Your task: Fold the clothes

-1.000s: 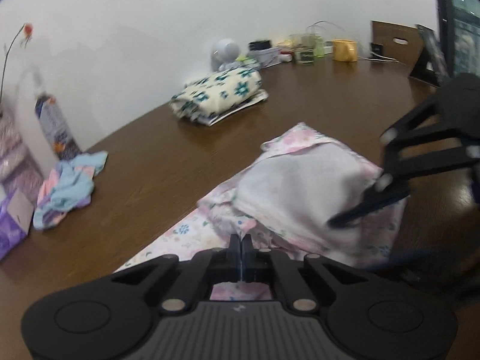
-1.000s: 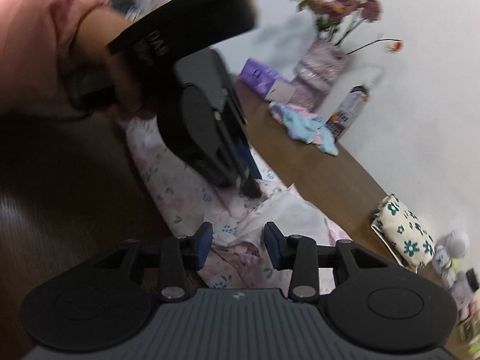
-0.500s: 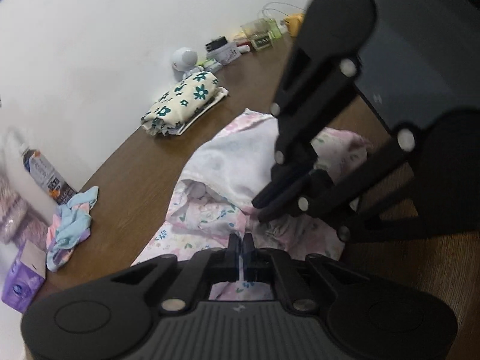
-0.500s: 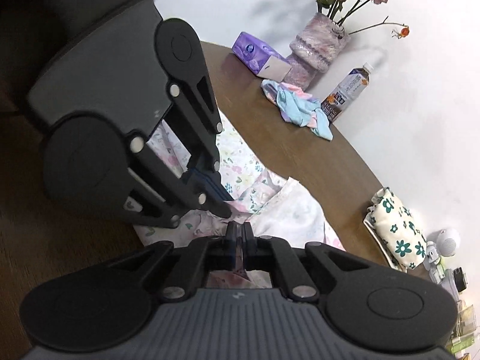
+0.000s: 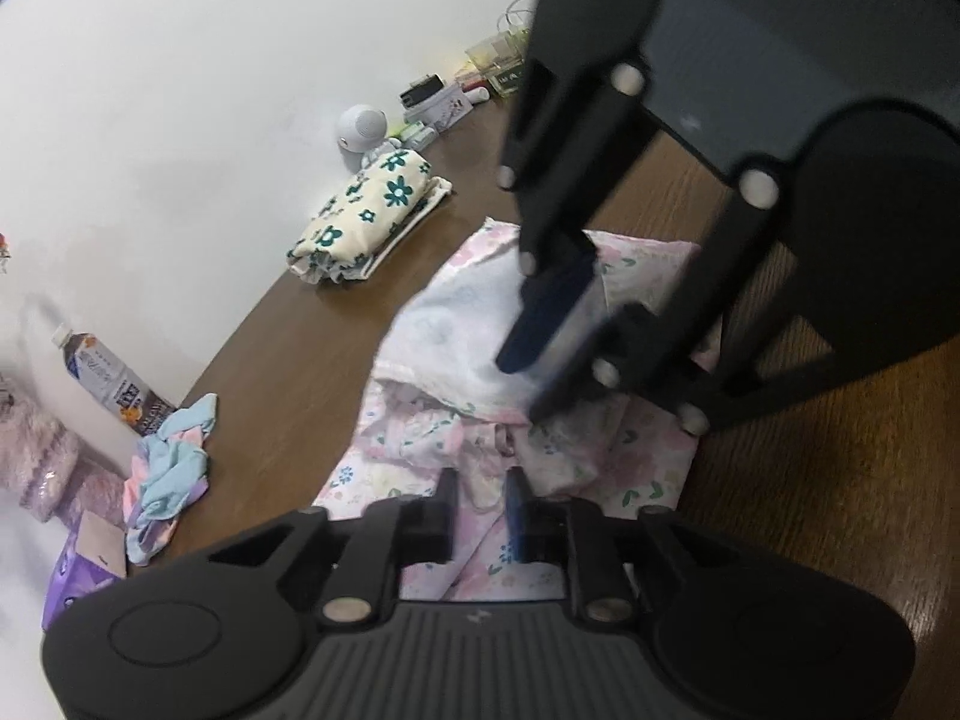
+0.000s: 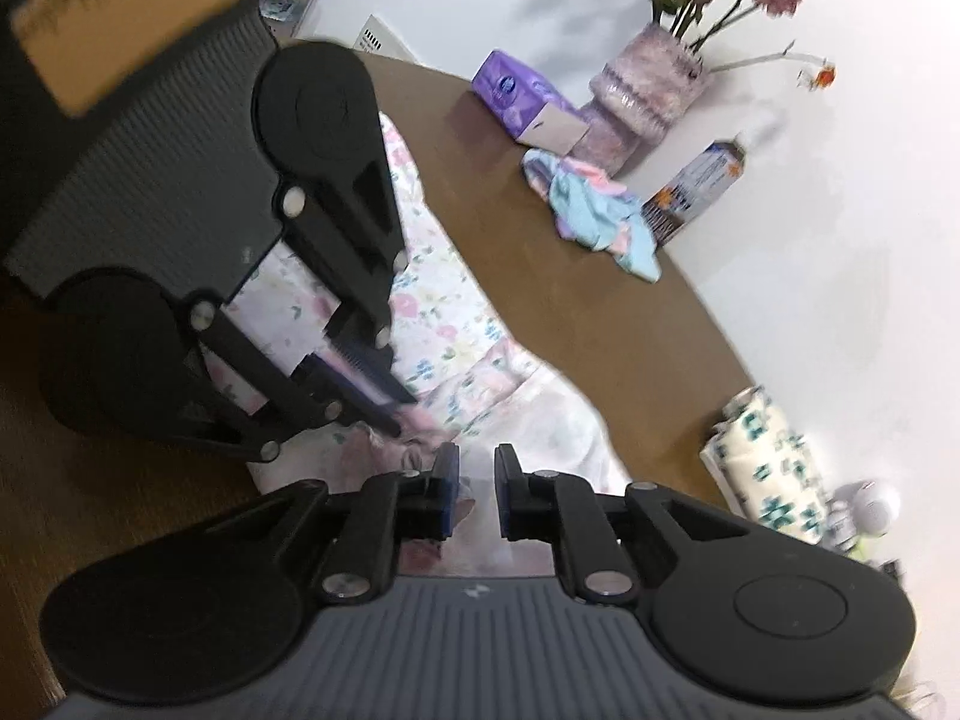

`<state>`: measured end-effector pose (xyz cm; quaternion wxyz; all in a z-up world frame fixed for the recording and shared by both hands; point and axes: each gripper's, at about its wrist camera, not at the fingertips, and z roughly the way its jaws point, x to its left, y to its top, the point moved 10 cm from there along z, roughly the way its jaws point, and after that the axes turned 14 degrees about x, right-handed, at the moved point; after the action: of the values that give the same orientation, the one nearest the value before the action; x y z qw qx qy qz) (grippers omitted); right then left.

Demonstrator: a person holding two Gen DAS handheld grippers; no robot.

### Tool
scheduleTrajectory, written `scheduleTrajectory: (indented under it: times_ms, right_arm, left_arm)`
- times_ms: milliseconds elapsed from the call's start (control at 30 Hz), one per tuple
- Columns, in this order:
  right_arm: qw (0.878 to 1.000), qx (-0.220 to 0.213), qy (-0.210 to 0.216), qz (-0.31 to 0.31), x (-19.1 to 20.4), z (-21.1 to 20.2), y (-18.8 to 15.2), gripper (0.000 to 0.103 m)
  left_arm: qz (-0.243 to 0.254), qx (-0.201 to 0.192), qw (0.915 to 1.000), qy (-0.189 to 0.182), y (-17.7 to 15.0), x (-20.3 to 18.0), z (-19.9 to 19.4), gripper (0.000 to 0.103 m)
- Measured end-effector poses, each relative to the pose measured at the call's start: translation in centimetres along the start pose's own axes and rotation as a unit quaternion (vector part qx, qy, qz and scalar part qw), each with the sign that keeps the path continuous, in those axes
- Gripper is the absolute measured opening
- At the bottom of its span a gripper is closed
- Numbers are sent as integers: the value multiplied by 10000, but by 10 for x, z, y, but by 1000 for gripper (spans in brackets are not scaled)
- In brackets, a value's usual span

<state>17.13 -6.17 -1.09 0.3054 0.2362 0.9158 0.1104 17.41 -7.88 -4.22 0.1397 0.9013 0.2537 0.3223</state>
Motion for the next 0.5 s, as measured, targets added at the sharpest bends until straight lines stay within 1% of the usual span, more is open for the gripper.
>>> scheduleTrajectory:
  times_ms: [33,100,200,233,300,367,467,500]
  right_arm:
    - [10000,-23,73,24,2,0,-2,12]
    - [9998,-72,186,72,6,-2,-4,19]
    - [9996,-154,193,147,7,-7,-7,22]
    - [9996,-170,180,164,7,-8,-8,23]
    - [9996,-179,127,156,7,-11,-9,31]
    - [9997,-190,76,140,7,-15,-10,35]
    - [9997,-223,7,127,7,-21,-10,40]
    - [9996,-233,-19,137,6,-23,-10,42]
  left_arm:
    - [3,-1,10000,17,0,0,-1,23]
    - [11,26,10000,52,1,0,0,23]
    - [19,66,9999,128,2,-1,1,25]
    - [20,66,9998,168,2,-1,0,29]
    - [41,47,9997,239,1,-1,-4,34]
    - [39,31,9995,297,0,0,-8,44]
    - [12,3,9992,390,0,1,-15,49]
    - [-10,2,9992,396,0,2,-17,50]
